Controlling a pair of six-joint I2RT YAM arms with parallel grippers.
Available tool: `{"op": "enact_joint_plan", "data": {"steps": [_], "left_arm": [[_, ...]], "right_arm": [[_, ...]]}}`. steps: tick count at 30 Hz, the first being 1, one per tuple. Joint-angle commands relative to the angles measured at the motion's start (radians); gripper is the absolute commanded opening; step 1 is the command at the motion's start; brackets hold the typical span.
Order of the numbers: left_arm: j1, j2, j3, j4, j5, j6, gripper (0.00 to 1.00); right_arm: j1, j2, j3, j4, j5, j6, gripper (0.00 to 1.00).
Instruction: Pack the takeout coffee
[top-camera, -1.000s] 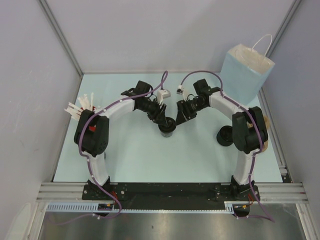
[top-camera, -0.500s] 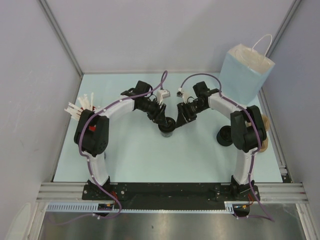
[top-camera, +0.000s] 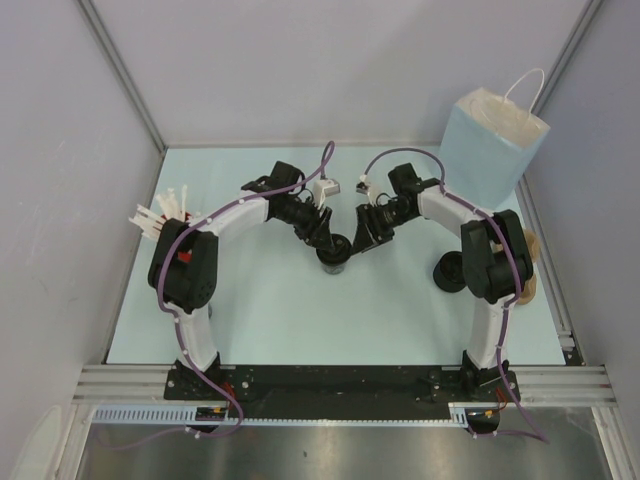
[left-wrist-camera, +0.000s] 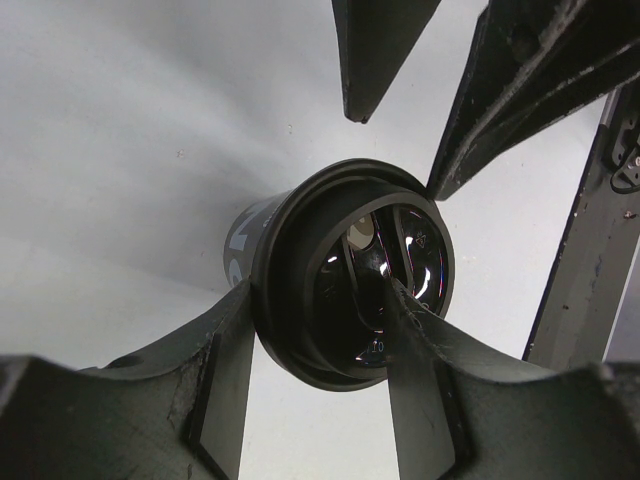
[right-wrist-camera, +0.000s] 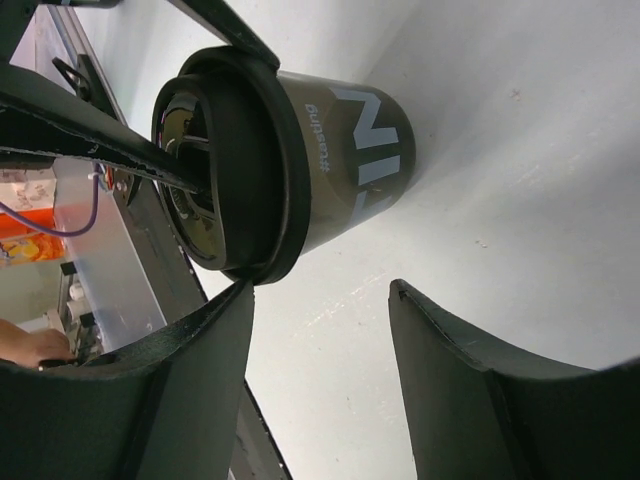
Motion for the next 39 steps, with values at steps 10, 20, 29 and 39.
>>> {"op": "enact_joint_plan", "data": {"steps": [10, 20, 29, 39], "left_arm": [[0.008, 0.090, -0.056, -0.025, -0.305, 0.127, 0.18], [0.008, 0.089, -0.054, -0.028, -0.304, 0.122, 0.18], [0.008, 0.082, -0.061, -0.025, -0.307, 0.122, 0.18], [0.008, 0.082, -0.065, -0.027, -0.307, 0.125, 0.18]], "right_arm": [[-0.020, 0.024, 0.002, 0.086, -0.011, 0.062, 0.61], [-0.028, 0.004, 0.002, 0.087, -0.057, 0.076, 0.61], [-0.017, 0.008, 0.001, 0.090, -0.071, 0.082, 0.61], [0.004, 0.027, 0.001, 0.081, -0.016, 0.076, 0.60]]}}
